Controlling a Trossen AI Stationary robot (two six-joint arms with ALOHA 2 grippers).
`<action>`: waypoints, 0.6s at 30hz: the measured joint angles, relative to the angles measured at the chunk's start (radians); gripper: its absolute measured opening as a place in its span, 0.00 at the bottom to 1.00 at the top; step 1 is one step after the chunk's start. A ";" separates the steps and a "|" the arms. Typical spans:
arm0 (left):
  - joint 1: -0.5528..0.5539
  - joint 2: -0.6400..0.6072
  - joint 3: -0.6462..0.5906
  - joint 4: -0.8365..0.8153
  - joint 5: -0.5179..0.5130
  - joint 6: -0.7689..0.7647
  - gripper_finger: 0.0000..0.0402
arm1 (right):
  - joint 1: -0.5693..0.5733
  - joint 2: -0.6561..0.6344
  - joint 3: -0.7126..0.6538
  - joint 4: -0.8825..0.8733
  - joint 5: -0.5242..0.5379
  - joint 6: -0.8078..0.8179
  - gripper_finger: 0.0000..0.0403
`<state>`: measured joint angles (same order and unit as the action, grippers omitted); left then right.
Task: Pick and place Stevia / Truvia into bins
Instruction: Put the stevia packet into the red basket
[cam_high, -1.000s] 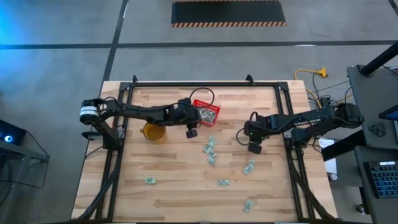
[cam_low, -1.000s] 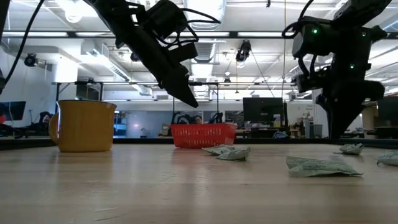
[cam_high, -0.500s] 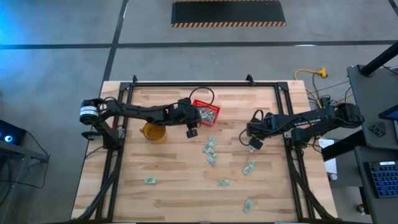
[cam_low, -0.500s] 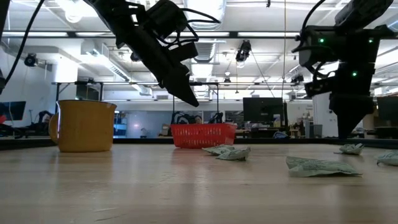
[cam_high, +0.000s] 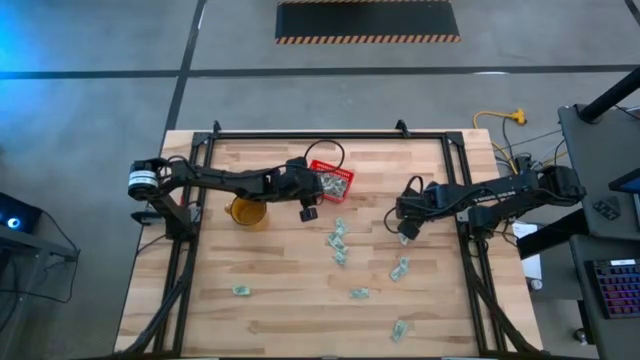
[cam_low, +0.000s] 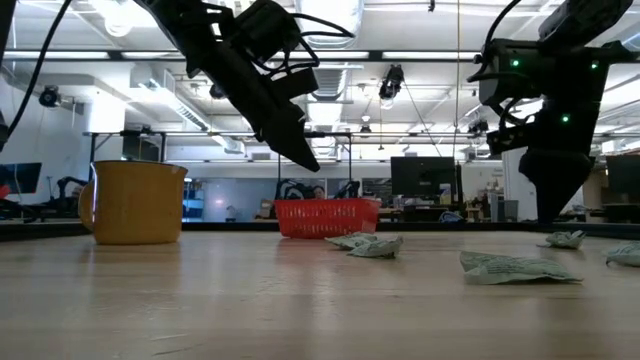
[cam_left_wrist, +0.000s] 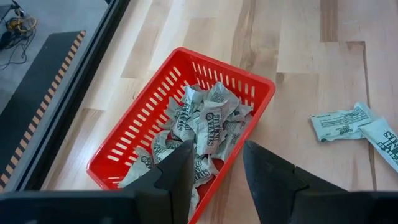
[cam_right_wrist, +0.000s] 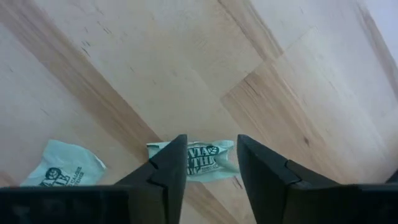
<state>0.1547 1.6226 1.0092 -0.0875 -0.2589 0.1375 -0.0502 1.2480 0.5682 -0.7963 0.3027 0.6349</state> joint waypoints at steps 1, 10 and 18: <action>0.000 0.000 0.000 0.000 0.000 0.000 0.31 | 0.000 0.000 -0.001 0.002 0.000 0.007 0.34; 0.000 0.000 0.000 0.000 0.000 0.000 0.31 | 0.000 0.000 -0.042 0.022 -0.034 0.067 0.38; -0.001 0.000 0.000 0.000 0.004 0.000 0.31 | 0.000 0.000 -0.049 0.033 -0.053 0.070 0.38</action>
<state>0.1539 1.6226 1.0088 -0.0875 -0.2546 0.1371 -0.0505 1.2484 0.5193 -0.7631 0.2496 0.7053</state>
